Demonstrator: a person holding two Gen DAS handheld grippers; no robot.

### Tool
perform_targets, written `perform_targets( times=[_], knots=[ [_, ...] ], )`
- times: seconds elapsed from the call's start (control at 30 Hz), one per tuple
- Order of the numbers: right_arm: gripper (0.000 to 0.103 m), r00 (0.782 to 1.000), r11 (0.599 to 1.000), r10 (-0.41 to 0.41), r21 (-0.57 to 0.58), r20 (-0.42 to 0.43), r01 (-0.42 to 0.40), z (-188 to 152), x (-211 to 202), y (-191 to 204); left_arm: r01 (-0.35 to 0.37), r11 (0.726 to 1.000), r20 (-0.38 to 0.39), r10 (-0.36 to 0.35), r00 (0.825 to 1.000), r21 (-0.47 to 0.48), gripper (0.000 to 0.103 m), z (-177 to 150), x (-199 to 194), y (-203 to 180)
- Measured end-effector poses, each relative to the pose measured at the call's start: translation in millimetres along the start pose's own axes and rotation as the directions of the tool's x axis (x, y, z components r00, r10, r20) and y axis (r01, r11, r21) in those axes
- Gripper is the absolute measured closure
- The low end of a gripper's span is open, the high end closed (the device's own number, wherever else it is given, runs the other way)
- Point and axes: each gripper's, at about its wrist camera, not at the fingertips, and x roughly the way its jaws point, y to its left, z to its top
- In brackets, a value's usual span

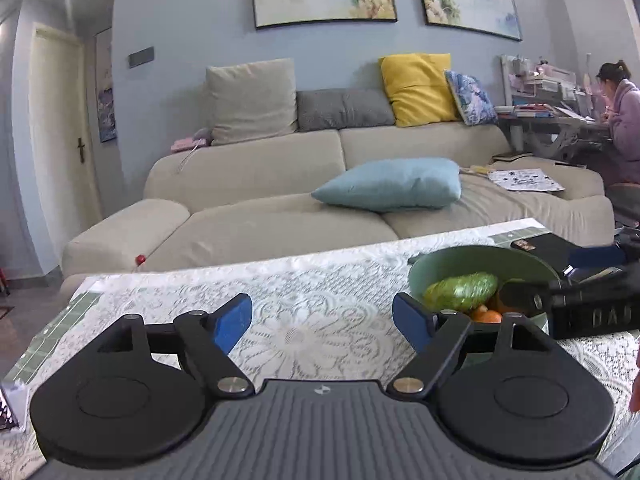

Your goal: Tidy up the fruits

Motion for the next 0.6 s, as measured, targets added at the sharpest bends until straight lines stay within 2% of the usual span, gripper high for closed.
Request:
perform_targets(
  times=[0.13,0.27,0.43,0.6],
  knots=[
    [0.004,0.998,1.000,0.003,-0.023,-0.056,-0.004,-14,0,7,-0.007,0.999,-0.082,0.004,0.997,-0.045,0.005,-12,6,8],
    [0.004,0.996,0.998,0.006,-0.055,-0.091,-0.011,-28,-3,18,-0.043,0.999,-0.140,0.041,0.989,-0.006,0.005,-21,9,7],
    [0.004,0.994,0.995,0.020,-0.097,-0.104,-0.030,-35,-5,32,-0.068,0.995,-0.207,0.053,0.977,-0.069,0.005,-33,12,10],
    [0.004,0.995,0.995,-0.008,-0.098,-0.097,-0.001,-36,-5,32,-0.079,0.994,-0.246,0.058,0.968,-0.079,0.005,-40,14,10]
  ],
)
